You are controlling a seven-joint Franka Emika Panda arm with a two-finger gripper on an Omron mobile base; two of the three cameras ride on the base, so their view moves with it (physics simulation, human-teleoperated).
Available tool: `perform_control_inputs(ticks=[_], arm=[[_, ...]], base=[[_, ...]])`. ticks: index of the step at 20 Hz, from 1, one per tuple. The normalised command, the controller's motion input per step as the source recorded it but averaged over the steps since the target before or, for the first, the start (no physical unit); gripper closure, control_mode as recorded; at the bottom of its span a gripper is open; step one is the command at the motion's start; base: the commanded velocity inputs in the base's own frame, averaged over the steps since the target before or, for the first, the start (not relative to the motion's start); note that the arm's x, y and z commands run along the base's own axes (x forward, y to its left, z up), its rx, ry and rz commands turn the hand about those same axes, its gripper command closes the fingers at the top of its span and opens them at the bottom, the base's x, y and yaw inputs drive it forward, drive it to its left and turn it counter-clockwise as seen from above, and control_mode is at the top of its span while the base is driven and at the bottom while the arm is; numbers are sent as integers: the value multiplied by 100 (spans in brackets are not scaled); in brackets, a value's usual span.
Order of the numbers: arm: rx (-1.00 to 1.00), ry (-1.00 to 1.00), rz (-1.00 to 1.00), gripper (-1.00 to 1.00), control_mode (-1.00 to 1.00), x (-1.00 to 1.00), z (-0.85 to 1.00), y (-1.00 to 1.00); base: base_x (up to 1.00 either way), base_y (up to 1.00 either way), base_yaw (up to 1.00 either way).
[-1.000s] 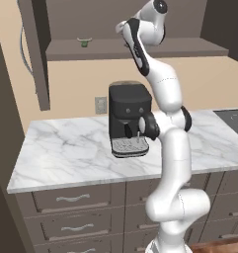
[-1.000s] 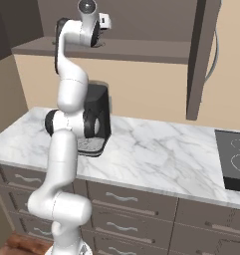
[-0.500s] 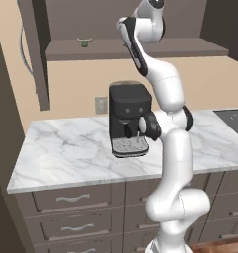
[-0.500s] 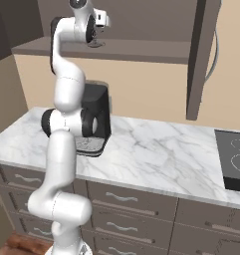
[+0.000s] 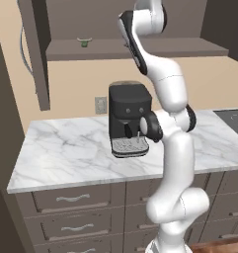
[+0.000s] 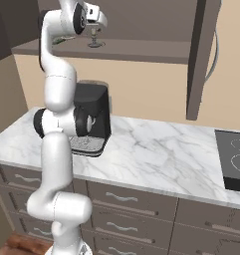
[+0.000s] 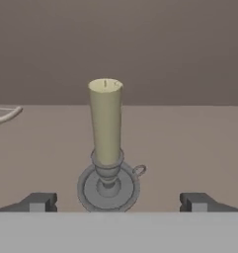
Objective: Pick the candle and candle from the dining table and place them in the open cabinet. Close the cabinet after placing the objects.
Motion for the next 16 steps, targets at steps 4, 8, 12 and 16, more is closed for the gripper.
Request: perform_control_inputs(ticks=[4, 8, 12, 16], arm=[[0, -13, -10, -100, -100, -59, -55, 0], [0, -21, -7, -100, -100, -68, -60, 0], [0, -24, -5, -100, -100, -72, -61, 0], [0, -22, -3, -100, -100, -74, -63, 0]], base=[[0, 0, 0], [0, 0, 0], [0, 0, 0], [0, 0, 0]])
